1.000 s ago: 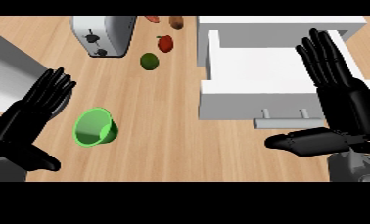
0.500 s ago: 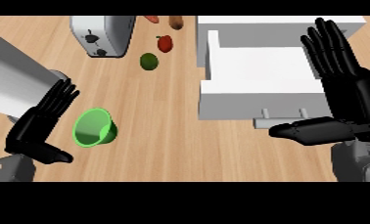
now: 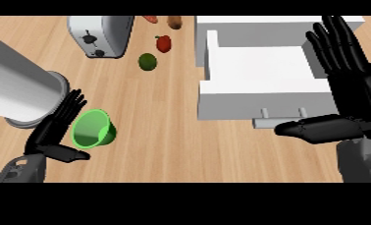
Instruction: Pick up the cup, place it into the drawer and close the drawer
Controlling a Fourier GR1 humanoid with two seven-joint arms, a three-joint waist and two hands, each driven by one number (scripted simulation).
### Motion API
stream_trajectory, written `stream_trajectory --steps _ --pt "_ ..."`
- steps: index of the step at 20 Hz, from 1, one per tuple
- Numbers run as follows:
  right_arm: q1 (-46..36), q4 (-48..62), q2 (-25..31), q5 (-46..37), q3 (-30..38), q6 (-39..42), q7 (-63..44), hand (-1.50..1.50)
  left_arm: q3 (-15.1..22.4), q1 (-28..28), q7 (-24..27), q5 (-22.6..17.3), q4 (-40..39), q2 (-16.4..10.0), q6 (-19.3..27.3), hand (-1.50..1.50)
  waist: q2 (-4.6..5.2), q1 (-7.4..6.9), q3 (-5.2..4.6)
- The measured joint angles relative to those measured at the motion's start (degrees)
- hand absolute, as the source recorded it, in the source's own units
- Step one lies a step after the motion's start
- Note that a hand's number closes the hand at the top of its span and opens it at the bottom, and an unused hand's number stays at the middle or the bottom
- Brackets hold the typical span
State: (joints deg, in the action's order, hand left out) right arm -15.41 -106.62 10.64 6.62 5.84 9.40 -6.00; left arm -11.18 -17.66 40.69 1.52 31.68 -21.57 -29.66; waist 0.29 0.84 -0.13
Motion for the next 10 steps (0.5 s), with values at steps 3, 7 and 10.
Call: stream_trajectory --steps 3,7,10 --pt "0.30 0.04 0.37 0.34 0.42 0.56 0.19 -1.50 0.23 -2.70 2.82 1.47 -5.56 -0.33 1.67 -1.50 0.07 0.19 -0.02" --pt "-0.17 -0.77 0.19 0.09 0.00 0.20 -0.75 -1.50 0.86 -3.86 6.95 2.98 -10.21 0.45 3.88 -1.50 0.18 0.48 -0.09" --pt "-0.14 -1.20 -0.63 -0.90 -0.99 -0.63 -1.22 -1.50 1.26 -3.84 9.57 3.59 -12.01 0.98 4.91 -1.50 0.21 0.45 -0.11"
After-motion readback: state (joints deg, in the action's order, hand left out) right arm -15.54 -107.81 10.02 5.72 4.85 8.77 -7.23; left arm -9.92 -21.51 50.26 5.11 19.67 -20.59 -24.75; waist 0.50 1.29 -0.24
